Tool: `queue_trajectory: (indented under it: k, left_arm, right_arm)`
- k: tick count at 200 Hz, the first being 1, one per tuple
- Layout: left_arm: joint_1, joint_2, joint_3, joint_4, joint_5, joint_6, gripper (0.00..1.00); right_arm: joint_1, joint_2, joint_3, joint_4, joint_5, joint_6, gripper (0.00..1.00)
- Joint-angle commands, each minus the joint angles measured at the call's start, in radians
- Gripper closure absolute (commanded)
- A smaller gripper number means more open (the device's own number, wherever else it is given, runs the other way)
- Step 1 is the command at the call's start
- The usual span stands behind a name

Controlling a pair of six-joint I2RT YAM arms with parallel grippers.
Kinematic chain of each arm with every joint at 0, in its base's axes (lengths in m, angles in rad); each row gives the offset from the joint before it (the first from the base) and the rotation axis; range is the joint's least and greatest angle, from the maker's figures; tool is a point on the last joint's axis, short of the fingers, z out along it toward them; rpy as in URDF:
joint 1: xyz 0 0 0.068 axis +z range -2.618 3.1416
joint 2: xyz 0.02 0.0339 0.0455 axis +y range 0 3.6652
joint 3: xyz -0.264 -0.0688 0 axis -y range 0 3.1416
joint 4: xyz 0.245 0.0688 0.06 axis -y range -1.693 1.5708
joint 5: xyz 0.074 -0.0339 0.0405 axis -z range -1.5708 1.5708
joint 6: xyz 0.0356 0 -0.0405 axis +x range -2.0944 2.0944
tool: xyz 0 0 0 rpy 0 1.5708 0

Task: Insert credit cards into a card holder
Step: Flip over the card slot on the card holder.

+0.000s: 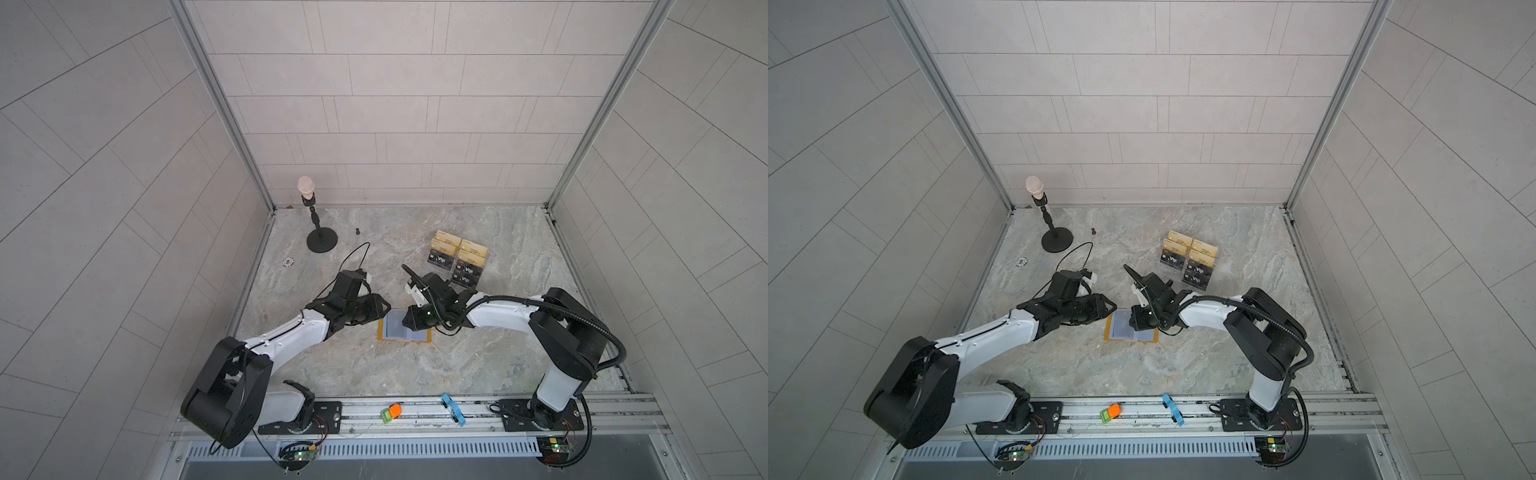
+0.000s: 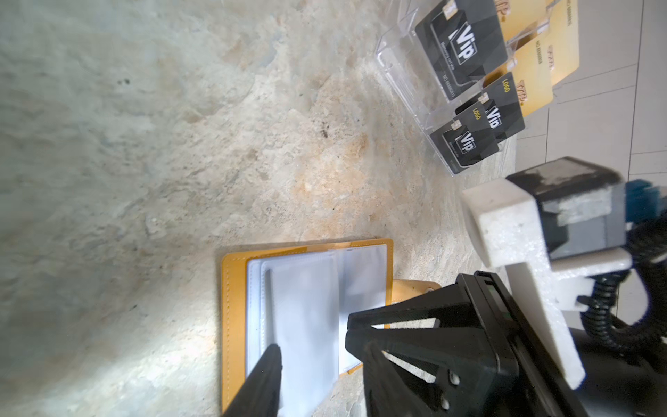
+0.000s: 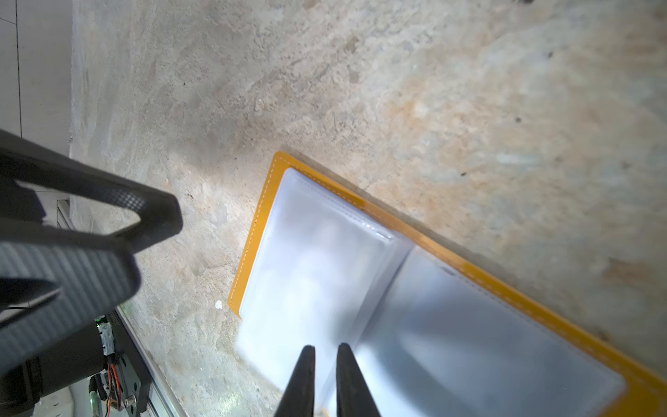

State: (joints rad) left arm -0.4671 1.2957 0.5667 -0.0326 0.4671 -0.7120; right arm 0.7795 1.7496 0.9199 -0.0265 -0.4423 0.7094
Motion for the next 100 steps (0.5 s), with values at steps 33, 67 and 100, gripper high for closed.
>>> queue_trajectory:
  k: [33, 67, 100]
  left_arm:
    - [-0.016, -0.044, -0.049, -0.047, 0.008, 0.035, 0.65]
    - [-0.085, -0.043, -0.057, -0.04, 0.007, 0.037, 0.65]
    - [-0.098, 0.022, -0.035, -0.038, -0.027, 0.048, 0.67]
  right_arm:
    - [0.017, 0.061, 0.029, 0.049, 0.011, 0.067, 0.84]
    - [0.029, 0.083, 0.03, 0.113, 0.004, 0.123, 0.84]
    - [0.037, 0.062, 0.034, 0.124, 0.006, 0.147, 0.82]
